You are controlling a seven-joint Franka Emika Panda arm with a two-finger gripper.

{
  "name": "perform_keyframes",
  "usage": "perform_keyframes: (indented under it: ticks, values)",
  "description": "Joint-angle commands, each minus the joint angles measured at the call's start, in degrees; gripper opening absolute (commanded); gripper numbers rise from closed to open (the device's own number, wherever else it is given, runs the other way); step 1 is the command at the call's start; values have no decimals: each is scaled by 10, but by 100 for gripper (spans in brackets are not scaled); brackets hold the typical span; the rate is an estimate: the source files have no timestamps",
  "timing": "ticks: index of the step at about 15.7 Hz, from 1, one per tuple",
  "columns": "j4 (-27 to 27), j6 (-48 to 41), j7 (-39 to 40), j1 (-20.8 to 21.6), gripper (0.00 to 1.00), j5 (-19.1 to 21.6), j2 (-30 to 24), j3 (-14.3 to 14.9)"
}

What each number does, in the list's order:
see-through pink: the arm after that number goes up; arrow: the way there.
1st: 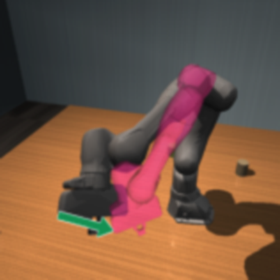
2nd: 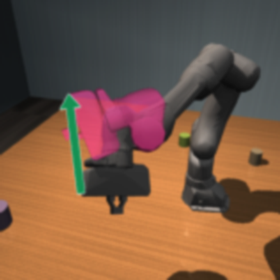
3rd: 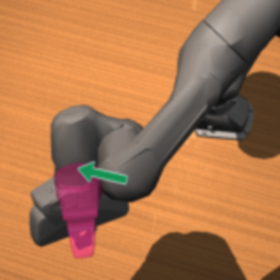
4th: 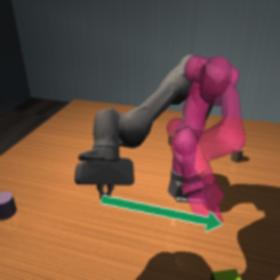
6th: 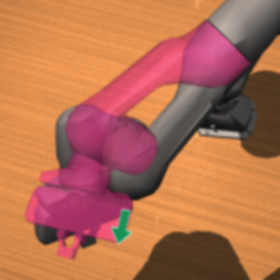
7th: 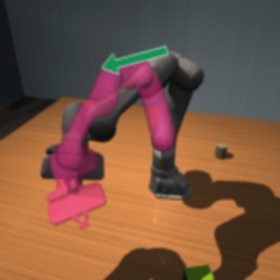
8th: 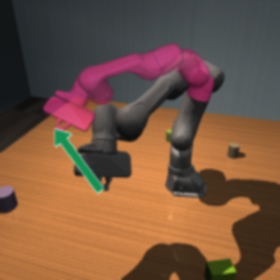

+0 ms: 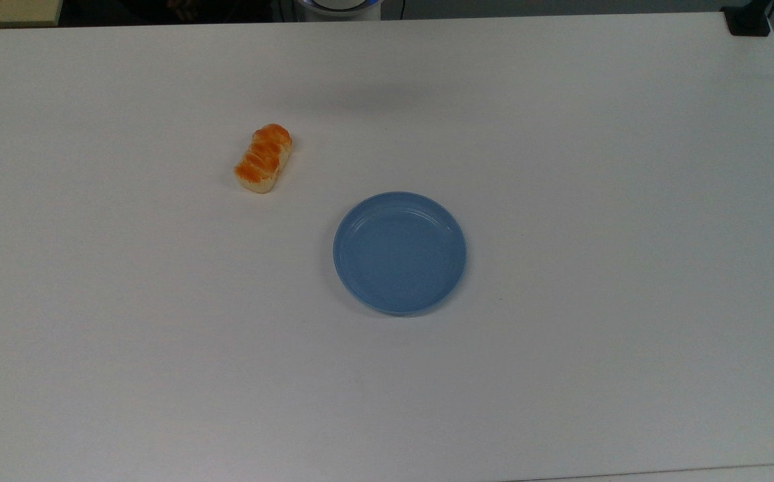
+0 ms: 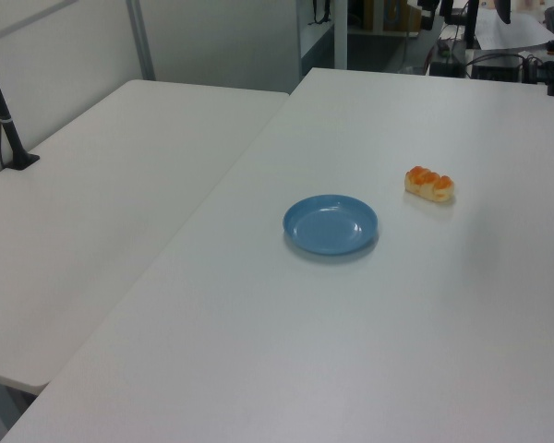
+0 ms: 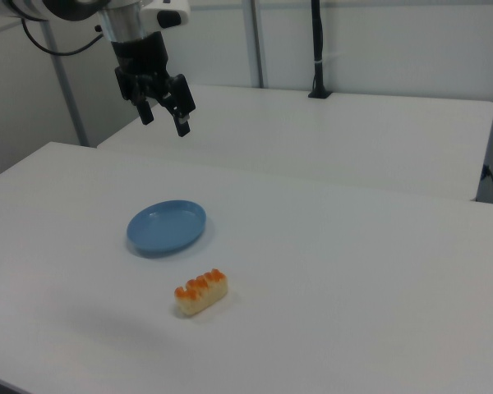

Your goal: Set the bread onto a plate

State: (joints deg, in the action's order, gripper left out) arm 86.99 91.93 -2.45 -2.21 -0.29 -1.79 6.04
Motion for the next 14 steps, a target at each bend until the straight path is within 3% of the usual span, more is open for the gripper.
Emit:
perform_keyframes:
  ticks: [1, 14]
  values:
    - [17, -36, 74, 1, 100, 0, -8, 2]
    - [17, -37, 71, 0, 100, -1, -8, 2]
